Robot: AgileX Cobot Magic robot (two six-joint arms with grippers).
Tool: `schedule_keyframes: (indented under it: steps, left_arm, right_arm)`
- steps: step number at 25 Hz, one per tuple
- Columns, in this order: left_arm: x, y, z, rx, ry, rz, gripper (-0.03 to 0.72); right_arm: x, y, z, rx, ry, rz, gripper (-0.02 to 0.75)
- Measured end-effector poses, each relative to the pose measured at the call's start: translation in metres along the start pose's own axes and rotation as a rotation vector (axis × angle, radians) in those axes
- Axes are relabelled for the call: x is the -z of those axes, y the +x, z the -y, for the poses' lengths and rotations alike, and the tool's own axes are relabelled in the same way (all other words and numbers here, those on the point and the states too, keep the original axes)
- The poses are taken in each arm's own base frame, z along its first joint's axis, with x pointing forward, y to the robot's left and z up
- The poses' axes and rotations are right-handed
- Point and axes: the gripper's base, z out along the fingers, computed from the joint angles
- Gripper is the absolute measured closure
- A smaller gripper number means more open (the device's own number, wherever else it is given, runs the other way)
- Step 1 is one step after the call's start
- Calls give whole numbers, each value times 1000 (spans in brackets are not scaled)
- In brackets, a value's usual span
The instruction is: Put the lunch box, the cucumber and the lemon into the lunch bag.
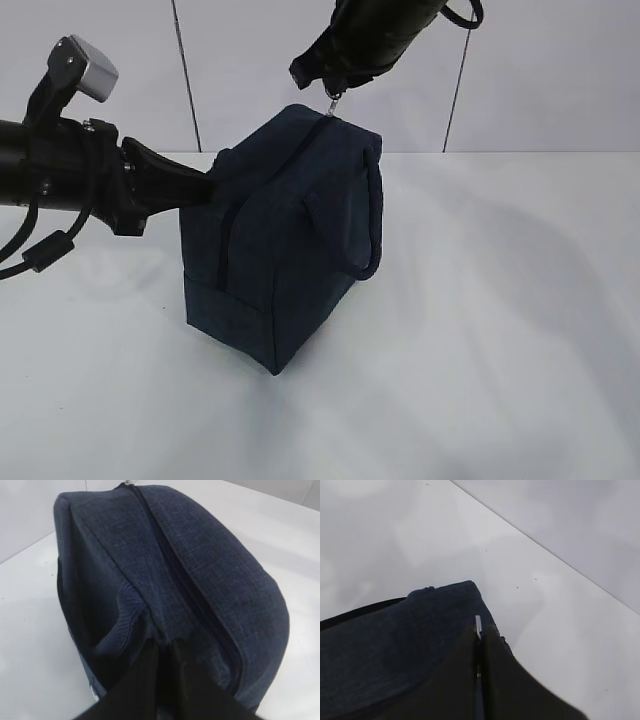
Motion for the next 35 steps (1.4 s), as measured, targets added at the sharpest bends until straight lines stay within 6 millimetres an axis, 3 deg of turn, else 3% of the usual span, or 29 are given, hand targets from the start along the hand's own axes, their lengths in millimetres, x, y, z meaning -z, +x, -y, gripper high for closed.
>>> schedule_keyframes:
  steps: [21, 35]
  left_arm:
    - [0, -1, 3, -6, 28, 7, 677]
    - [0, 0, 4, -21, 45, -4, 677]
  right_arm:
    - [-53, 23, 46, -250, -111, 66, 717]
    - [-112, 61, 81, -494, -350, 142, 717]
